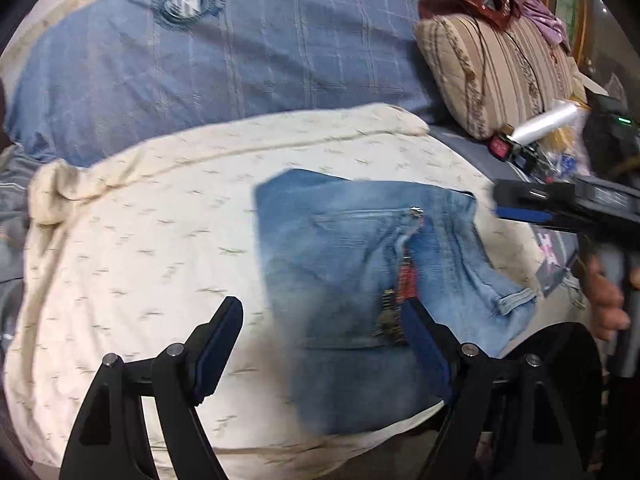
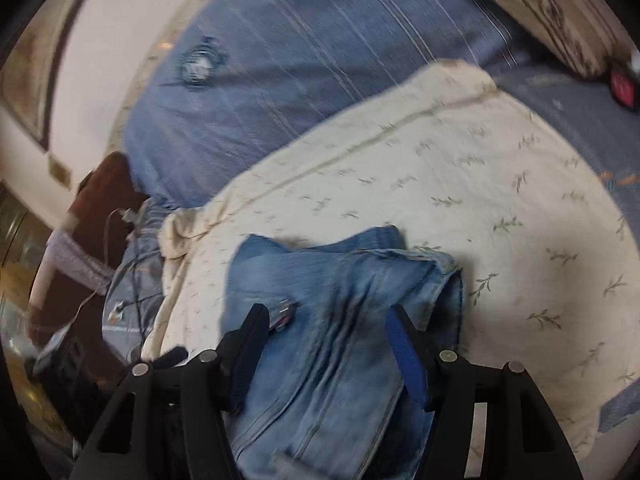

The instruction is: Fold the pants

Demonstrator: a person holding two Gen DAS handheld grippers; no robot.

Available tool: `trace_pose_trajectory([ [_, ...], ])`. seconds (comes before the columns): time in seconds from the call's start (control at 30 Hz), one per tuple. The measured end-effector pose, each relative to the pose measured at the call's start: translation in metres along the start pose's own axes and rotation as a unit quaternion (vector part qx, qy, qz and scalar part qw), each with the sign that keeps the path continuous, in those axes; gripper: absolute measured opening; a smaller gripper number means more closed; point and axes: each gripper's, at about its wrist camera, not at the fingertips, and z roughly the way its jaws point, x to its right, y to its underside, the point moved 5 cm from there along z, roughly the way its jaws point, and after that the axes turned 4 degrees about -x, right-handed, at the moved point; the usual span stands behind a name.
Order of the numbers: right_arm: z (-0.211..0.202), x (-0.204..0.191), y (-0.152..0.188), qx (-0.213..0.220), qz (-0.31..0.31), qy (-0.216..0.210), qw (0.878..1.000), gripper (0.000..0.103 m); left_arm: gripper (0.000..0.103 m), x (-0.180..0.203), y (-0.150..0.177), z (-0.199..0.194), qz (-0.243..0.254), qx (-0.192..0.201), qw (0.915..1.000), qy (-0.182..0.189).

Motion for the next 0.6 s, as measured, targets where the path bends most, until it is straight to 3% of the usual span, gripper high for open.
trace_pose_trajectory([
  [0.1,-0.012,-0.027,0.015,0.000,-0.037,-0.006,0.999,0.060,0.083,-0.009,0.008,0.005,-0.002,-0.009,0.9998,-0.019],
  [0.2,-0.005,-0.039,0.036,-0.021,-0.064,0.013,0.998,0.034,0.083,-0.012,0.014,0.015,-0.006,-0.025,0.9992,-0.031],
  [0.3,0.018,-0.039,0.058,-0.056,-0.079,0.050,0.994,0.034,0.083,-0.010,0.018,0.023,0.005,-0.033,0.9985,-0.043],
  [0.4,0.036,-0.023,0.073,-0.082,-0.058,0.078,0.992,0.033,0.083,-0.007,0.031,0.041,0.010,-0.064,0.9965,-0.053],
  [0.6,0.052,-0.009,0.086,-0.083,-0.059,0.101,0.990,0.033,0.083,-0.007,0.040,0.047,0.007,-0.068,0.9956,-0.065],
])
